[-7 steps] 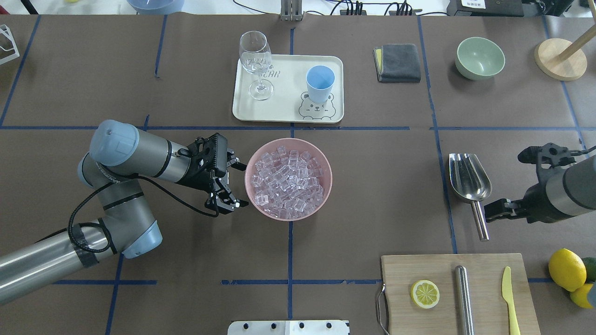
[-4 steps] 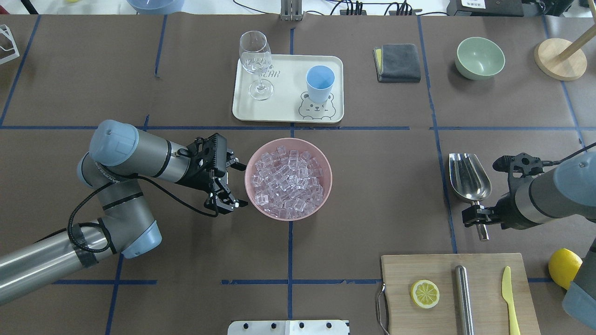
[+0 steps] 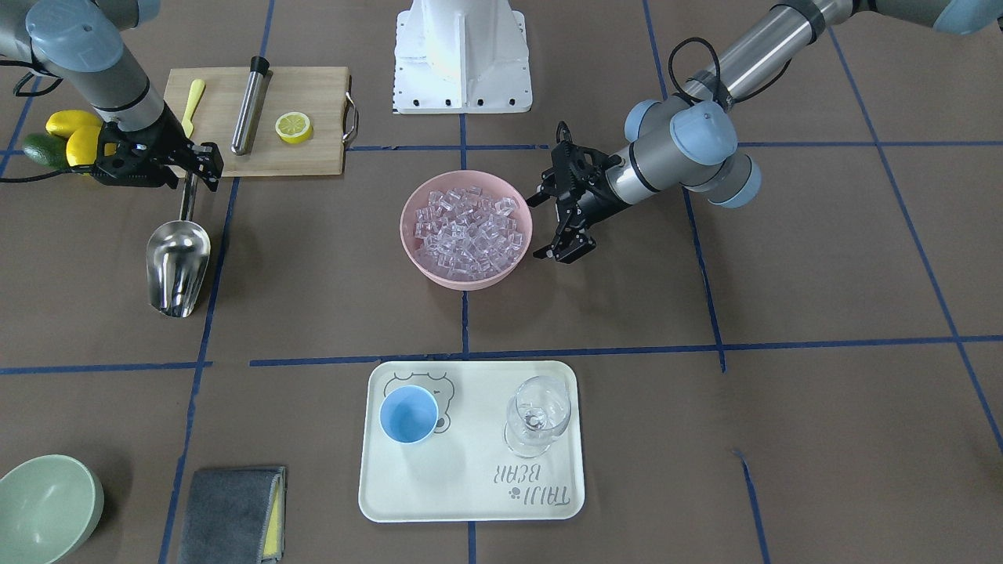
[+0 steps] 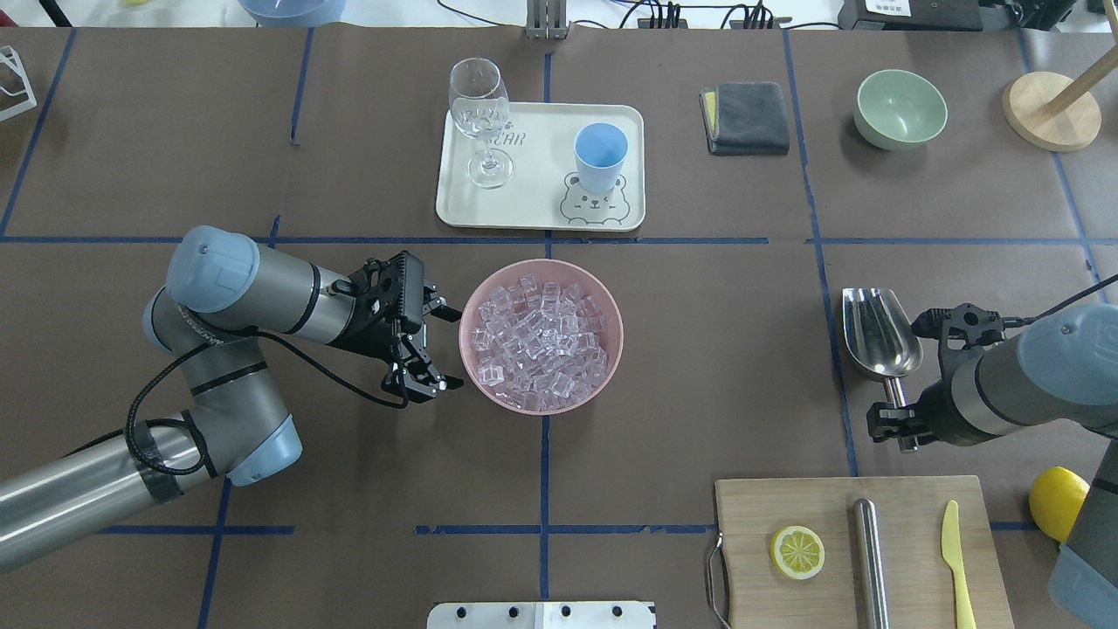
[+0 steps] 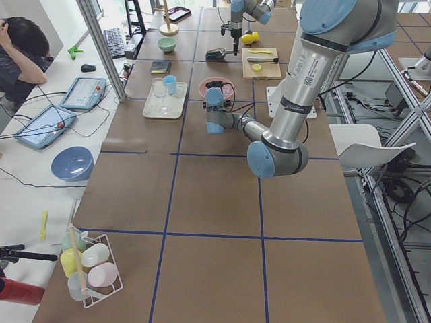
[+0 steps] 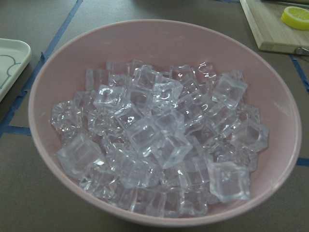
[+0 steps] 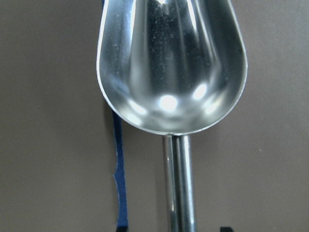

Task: Put ice in cup with scoop
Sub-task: 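Reach the right gripper to the metal scoop and grasp its handle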

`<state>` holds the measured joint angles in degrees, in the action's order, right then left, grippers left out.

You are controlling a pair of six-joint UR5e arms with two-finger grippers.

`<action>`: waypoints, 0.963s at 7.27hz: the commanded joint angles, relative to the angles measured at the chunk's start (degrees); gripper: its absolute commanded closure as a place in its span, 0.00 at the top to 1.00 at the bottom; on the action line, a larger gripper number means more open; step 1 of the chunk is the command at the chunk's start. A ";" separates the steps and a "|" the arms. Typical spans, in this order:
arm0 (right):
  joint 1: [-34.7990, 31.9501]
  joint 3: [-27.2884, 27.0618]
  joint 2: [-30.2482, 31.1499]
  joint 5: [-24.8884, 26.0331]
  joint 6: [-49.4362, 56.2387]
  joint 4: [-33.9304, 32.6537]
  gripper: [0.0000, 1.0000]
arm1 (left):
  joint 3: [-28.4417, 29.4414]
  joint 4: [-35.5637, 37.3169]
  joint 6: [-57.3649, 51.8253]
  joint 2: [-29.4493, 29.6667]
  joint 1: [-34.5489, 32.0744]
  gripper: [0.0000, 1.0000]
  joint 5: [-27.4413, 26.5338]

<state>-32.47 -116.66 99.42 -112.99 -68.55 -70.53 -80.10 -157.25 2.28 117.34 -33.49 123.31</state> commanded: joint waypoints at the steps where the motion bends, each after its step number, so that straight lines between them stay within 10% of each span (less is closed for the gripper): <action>1: 1.36 0.03 0.25 0.05 0.52 -0.13 0.00 | 0.03 -0.07 0.00 -0.09 0.00 1.00 0.00; 7: -3.03 -9.27 -0.70 0.13 3.14 -10.64 0.00 | 0.03 -0.16 0.00 -0.18 0.00 1.00 0.00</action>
<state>-34.89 -123.21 99.57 -112.93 -66.95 -76.58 -80.08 -157.39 2.28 117.18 -33.49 123.31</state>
